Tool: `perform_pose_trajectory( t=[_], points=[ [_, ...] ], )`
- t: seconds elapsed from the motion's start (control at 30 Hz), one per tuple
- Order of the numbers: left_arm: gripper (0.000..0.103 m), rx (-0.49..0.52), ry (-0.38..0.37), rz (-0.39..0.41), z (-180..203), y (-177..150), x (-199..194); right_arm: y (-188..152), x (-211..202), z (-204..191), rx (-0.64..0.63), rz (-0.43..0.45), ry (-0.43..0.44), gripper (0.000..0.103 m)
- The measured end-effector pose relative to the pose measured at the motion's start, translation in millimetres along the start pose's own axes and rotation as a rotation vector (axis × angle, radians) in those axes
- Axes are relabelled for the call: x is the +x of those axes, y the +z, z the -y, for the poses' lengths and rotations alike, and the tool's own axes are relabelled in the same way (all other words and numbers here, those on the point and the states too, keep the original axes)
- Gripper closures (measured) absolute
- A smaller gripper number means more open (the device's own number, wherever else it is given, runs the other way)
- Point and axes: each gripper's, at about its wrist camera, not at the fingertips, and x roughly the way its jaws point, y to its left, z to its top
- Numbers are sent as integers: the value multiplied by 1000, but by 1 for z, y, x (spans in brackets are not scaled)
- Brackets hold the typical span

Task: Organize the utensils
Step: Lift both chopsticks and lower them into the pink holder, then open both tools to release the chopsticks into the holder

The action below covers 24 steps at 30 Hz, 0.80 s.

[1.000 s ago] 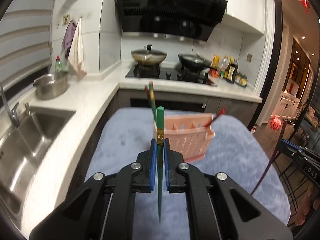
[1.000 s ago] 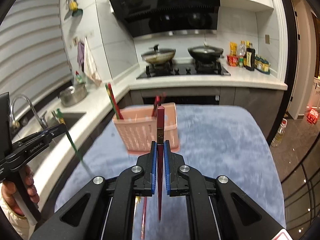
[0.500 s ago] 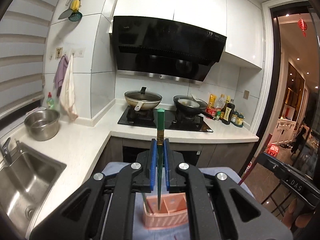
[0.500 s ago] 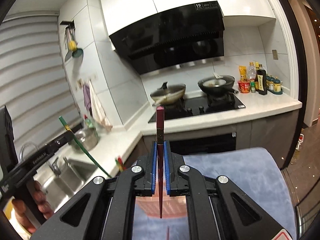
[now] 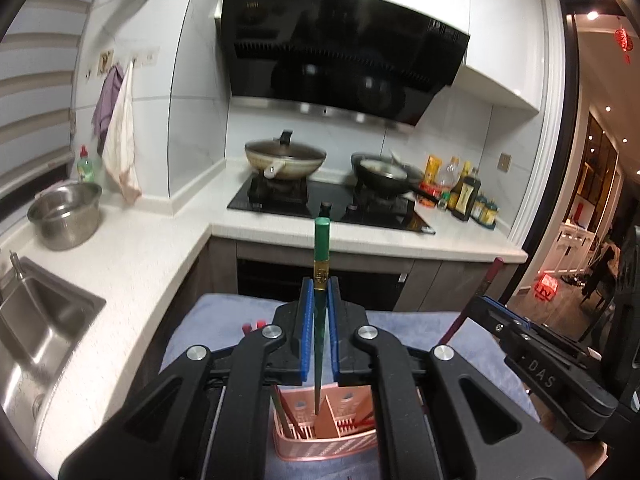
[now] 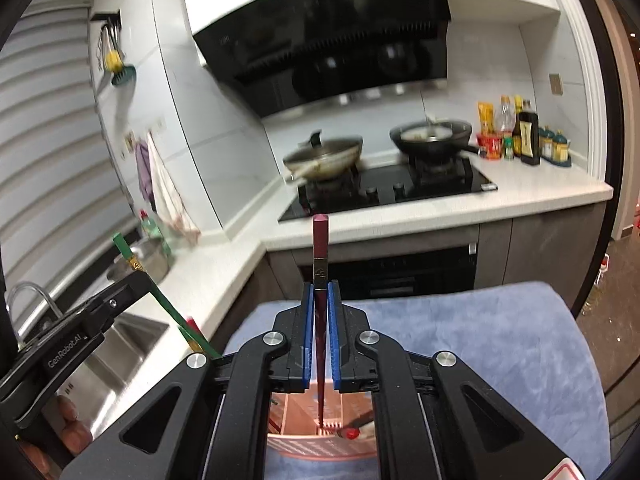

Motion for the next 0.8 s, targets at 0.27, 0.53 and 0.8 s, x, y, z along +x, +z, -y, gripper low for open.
perform_pose_trajectory(
  t=[0.27,0.53,0.8],
  points=[
    [75,-9,22,-19,-3,-15,-3,-16,7,1,-36,-32,-41,80],
    [58,-22,52,-27,-2,-25,-21,-18,-30,2,-49,3,-41,69],
    [52,-21,61,-66,-4,-58,-53,-63,-72,-2,-119,-30,-53,69]
  ],
)
